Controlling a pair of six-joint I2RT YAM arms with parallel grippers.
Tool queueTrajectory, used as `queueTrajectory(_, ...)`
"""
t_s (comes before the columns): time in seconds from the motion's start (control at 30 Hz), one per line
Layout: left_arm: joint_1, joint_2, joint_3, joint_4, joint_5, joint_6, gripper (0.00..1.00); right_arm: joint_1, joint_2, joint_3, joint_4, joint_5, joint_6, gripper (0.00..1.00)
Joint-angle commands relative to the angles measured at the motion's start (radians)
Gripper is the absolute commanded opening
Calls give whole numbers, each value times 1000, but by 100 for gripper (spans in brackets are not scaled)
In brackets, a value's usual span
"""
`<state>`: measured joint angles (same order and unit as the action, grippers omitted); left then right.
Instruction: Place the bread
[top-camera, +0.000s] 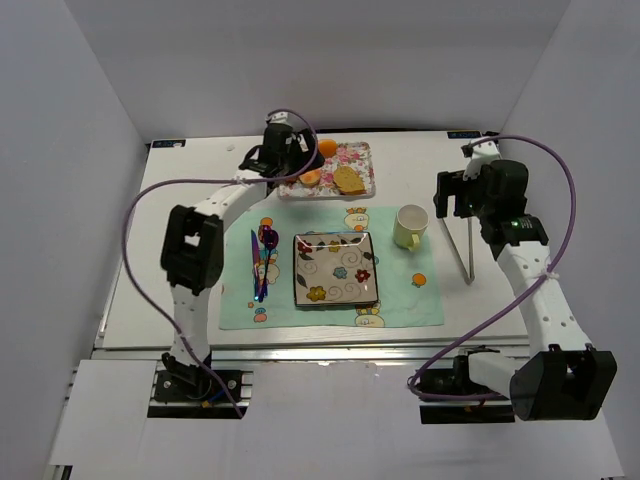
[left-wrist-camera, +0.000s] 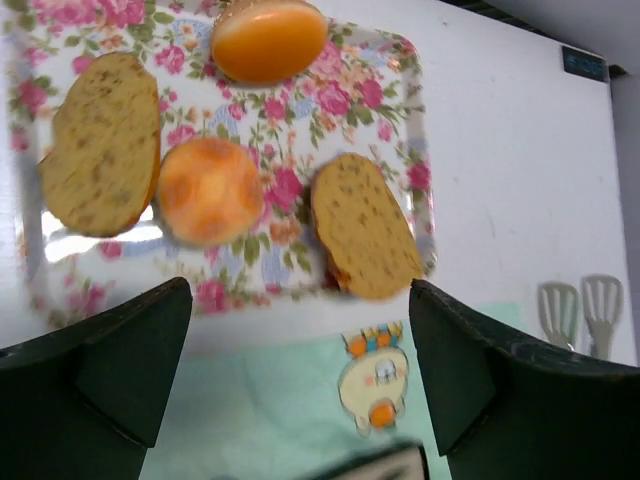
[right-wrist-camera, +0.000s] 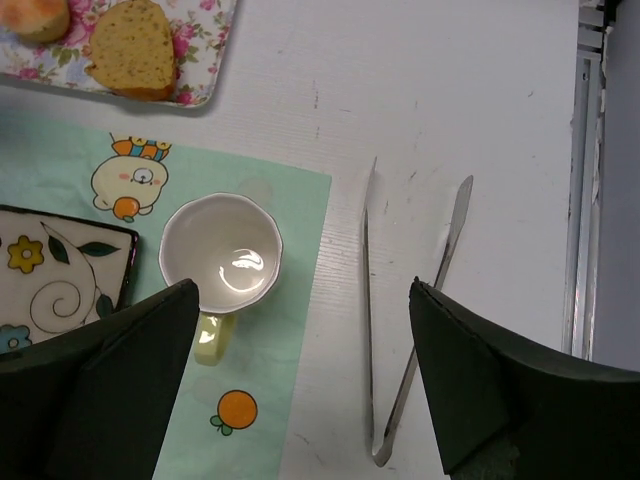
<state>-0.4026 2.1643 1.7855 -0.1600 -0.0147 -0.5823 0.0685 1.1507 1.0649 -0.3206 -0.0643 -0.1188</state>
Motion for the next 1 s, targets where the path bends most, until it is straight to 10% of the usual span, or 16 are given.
queueTrajectory(0.0,-1,-341,-142,71,10,39,97,-45,-46,-31,8,-109,-85,89)
queueTrajectory(0.1,2,-526,-340,86,-16,78,83,-143,-63,-95,-8,-264,-208,82)
queueTrajectory(0.13,10,-573,-397,96,-14,82,69,-163,-51,-94,-29,-303,-211,61)
queueTrajectory(0.2,34,-718,-574,109,-39,59,0,-214,12,-88,-84,-331,-197,9)
queueTrajectory(0.3,62,-902,-801,145,-39,33,0,-262,46,-115,-100,-312,-215,8)
queueTrajectory(0.4,80,-1012,-938,102,-59,26,27,-266,118,-122,-149,-249,-252,88)
queueTrajectory(0.43,81,-1076,-965,88,-71,25,64,-266,141,-117,-167,-227,-262,89)
queueTrajectory(0.53,81,-1191,-1063,51,-111,15,82,-268,202,-135,-157,-148,-265,89)
queueTrajectory(0.97,82,-1301,-1143,-10,-160,-27,84,-253,533,-88,64,-40,-226,86)
